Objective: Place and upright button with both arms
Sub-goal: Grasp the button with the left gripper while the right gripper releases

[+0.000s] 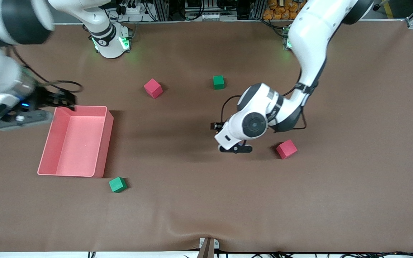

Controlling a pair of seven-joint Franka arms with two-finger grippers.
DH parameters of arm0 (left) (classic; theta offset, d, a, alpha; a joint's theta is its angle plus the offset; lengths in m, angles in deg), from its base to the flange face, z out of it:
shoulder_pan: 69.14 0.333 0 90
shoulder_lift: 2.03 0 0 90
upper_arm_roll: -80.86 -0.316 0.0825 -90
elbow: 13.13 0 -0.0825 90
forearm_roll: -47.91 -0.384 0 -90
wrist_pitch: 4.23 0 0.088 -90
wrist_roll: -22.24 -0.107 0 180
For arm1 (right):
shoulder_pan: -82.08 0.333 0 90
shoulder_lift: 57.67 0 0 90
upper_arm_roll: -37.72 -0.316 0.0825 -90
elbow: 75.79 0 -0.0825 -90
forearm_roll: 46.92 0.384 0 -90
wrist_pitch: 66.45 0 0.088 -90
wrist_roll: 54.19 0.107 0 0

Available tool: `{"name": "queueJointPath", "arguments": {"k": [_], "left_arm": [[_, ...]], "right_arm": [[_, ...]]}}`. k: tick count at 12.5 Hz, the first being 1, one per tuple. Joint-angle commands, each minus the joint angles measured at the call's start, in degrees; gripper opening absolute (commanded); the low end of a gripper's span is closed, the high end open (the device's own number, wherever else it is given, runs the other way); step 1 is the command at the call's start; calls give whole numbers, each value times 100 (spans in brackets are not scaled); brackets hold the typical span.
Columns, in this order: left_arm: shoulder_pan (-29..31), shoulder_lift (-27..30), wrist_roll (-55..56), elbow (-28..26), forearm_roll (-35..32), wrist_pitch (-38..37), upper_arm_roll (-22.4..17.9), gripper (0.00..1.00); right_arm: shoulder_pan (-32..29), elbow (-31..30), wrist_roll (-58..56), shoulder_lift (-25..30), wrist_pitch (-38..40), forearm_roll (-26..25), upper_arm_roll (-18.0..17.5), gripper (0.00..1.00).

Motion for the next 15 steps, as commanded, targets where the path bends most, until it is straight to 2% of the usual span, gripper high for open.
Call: {"name": "queueJointPath", "arguments": {"k": [1,7,11,13,15], "left_arm": [[-41,-453,54,290,73,330,-67,100],[-94,-700,633,254,73,375,-67,95],[-103,-868,835,254,82,463,-67,92],[-138,-868,976,246,90,463,-67,80],[-156,-868,1021,237,99,463,-67,78]], "right_arm": [[-595,-244,-383,368,287,90,-112,100],[-1379,-384,-1376,738,429,90,-112,100],[-1353,-367,-1298,913,455,90,-156,100],[-1344,-375,-1289,949,534,90,-165,100],[-1257,-375,-966,975,604,81,-191,100]]}}
